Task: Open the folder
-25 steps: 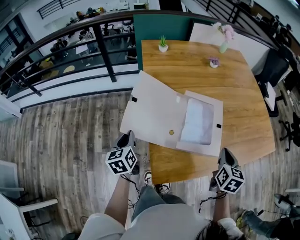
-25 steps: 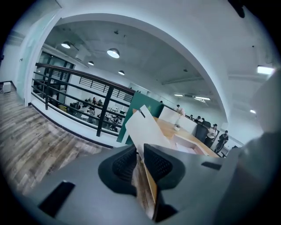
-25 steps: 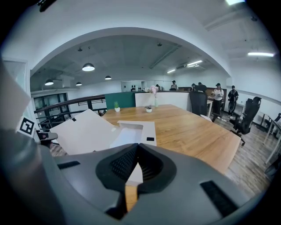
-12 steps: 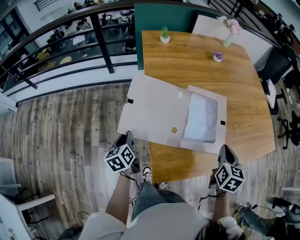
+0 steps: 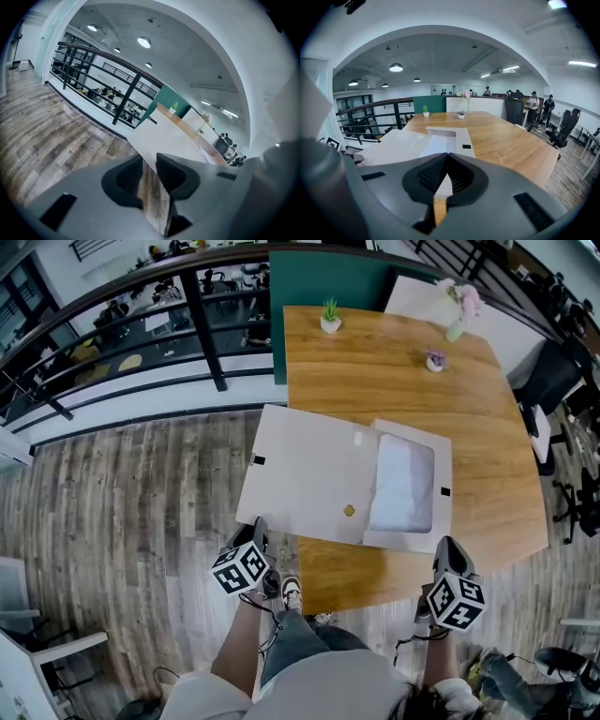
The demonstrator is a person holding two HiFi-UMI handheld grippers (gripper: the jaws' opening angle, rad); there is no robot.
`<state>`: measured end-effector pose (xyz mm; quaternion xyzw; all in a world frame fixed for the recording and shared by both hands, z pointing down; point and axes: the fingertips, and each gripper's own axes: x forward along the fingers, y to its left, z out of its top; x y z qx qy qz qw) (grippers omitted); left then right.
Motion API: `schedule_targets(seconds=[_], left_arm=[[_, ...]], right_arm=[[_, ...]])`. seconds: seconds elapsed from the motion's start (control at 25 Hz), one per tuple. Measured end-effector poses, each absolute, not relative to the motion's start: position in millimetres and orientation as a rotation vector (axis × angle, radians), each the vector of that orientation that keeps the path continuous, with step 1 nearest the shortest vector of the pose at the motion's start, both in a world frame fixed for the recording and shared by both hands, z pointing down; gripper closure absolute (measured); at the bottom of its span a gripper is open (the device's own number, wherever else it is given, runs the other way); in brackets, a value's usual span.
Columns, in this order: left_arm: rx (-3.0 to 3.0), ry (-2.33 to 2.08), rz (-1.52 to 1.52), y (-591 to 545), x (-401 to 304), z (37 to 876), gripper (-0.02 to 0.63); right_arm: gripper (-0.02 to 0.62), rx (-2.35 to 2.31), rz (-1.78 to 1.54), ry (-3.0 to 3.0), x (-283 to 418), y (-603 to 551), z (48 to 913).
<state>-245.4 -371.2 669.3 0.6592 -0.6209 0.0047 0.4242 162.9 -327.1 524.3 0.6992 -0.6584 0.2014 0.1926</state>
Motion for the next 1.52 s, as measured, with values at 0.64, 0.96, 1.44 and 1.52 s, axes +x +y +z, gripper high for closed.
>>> schedule_targets(seconds=[0.64,0.96,1.44,1.52], left_arm=[[1.698,-1.582,-0.061,-356,-258,635,0.427],[1.716,-1.725,0.003,-330,-286,594,0.416],[2.246,-1.798,0.108,-375,-211,423,0.493],[2.297,-1.781,0.081,-385,-195,403,0.519]], right_arm=[[0.594,1.973,0.567,-1.909,163,-330,512],[0.594,1.975,0.588,-1.988,158,-335,506],[0.594,2.077,0.434,-2.144,170,-342,433],[0.594,2.109,0.382,-2.149,176,-339,419]])
